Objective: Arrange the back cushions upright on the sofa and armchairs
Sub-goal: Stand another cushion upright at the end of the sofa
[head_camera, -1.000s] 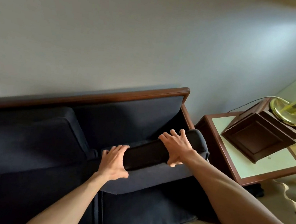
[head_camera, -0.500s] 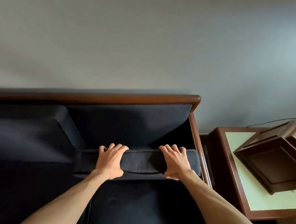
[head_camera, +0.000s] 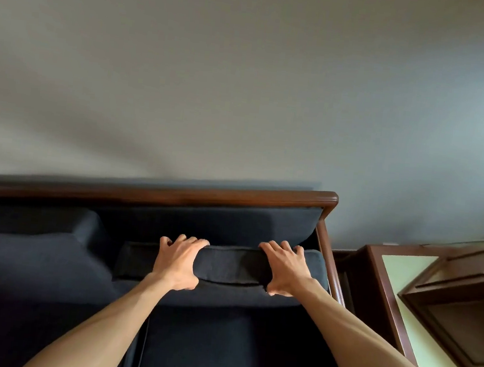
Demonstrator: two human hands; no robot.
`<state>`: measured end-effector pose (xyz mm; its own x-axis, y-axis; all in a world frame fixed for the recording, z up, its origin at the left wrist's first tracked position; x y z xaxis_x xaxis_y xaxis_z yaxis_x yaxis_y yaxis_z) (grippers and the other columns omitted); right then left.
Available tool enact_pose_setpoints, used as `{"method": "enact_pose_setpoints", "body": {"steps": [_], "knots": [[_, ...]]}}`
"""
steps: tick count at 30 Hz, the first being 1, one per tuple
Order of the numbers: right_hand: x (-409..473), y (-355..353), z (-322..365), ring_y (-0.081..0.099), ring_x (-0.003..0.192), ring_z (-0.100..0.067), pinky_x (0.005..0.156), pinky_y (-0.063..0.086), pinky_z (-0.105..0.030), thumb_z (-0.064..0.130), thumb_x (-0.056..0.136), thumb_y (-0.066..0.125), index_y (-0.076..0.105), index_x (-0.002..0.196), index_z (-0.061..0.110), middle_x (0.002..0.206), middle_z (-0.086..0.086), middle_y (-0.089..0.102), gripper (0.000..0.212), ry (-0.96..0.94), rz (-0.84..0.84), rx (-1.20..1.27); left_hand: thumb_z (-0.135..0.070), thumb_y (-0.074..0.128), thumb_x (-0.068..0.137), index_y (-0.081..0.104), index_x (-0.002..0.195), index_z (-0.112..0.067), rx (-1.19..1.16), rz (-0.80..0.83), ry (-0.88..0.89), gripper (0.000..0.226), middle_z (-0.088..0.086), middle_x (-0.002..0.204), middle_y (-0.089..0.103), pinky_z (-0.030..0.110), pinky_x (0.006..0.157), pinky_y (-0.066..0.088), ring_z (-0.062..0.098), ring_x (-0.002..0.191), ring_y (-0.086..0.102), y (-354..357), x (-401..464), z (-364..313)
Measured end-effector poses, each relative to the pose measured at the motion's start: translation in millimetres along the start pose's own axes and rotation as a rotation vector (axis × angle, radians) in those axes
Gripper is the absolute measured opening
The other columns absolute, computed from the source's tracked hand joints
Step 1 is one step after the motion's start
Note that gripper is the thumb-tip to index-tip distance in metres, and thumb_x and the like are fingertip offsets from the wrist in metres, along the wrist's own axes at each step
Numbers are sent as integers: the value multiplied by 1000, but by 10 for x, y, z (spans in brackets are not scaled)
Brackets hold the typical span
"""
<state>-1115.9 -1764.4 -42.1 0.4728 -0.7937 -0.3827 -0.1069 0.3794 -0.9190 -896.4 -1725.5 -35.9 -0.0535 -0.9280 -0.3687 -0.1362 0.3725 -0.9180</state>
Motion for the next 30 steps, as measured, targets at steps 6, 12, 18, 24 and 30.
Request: {"method": "enact_pose_setpoints", "body": {"steps": [6,12,18,24,30], "knots": [[193,48,-80,14,151,-31,113,6,-72,25,77,75,15,157,26,163,-4,20,100,85,-107,-16,-11,69,69,15,152,-30,-68,-7,-62,101,-3,158,22,57,116,14,22,147,16,2,245,149],[265,148,-267,29,147,-35,104,23,-76,11,81,74,31,153,30,157,-7,37,86,162,-171,10,-30,73,73,-16,151,-33,10,78,-60,119,-1,161,-23,58,117,3,23,148,-17,150,315,239],[437,101,-349,-3,154,-25,112,0,-72,15,103,42,8,157,38,167,2,6,68,120,-89,60,-46,73,68,-17,151,-32,-16,93,-121,123,0,159,-26,57,117,-2,27,148,-17,212,344,155],[397,73,-316,-5,153,-25,112,0,-73,10,101,45,8,157,37,167,2,3,73,122,-69,83,-38,72,73,-18,152,-29,10,162,-160,119,3,160,-25,57,118,1,29,148,-16,208,352,134],[371,-79,-243,-3,153,-28,113,4,-73,9,99,45,13,158,31,167,-2,4,70,117,129,133,-33,68,82,10,154,-17,-68,83,-222,95,10,162,6,53,116,23,33,149,7,71,155,-203]]}}
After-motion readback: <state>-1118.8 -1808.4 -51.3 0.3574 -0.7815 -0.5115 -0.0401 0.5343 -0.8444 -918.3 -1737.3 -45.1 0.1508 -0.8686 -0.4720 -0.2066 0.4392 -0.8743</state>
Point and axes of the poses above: each hand's wrist, its own x-axis towards the middle knuckle, its own y-axis out of the palm, z = x × y, the point moved 8 cm from there along x, towards the middle knuckle
